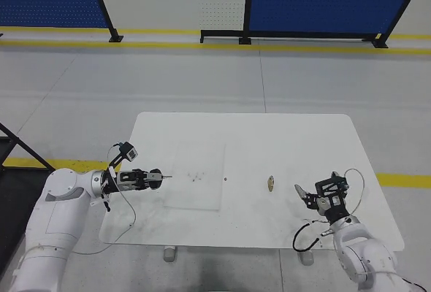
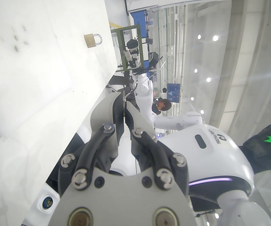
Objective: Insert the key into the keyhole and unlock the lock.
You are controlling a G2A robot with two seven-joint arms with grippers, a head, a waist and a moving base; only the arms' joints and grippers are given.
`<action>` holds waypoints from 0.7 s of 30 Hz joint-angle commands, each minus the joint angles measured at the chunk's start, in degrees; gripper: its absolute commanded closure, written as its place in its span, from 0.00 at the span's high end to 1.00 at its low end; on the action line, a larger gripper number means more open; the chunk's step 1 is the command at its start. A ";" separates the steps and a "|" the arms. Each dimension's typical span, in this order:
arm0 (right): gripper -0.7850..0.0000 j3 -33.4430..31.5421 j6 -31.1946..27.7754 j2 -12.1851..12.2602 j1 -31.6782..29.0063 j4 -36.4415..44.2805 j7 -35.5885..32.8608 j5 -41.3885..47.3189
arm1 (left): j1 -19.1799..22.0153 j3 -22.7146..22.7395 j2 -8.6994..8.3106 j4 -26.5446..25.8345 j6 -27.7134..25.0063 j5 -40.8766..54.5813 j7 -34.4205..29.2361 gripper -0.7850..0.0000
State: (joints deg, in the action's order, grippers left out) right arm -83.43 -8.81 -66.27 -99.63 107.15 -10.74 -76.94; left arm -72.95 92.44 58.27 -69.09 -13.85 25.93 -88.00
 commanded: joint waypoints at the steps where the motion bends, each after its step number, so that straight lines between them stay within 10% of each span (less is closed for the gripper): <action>1: 1.00 0.84 0.24 -0.15 0.42 1.04 -3.35 1.68 | 0.00 0.00 0.00 0.00 0.00 0.00 0.00 0.00; 21: 1.00 12.54 7.35 -1.60 22.31 1.28 -52.89 13.38 | 0.00 0.00 0.00 0.00 0.00 0.00 0.00 0.00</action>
State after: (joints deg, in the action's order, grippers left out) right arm -71.72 -2.24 -67.73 -78.63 109.32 -62.16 -63.82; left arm -72.95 92.44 58.27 -69.09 -13.85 25.93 -88.00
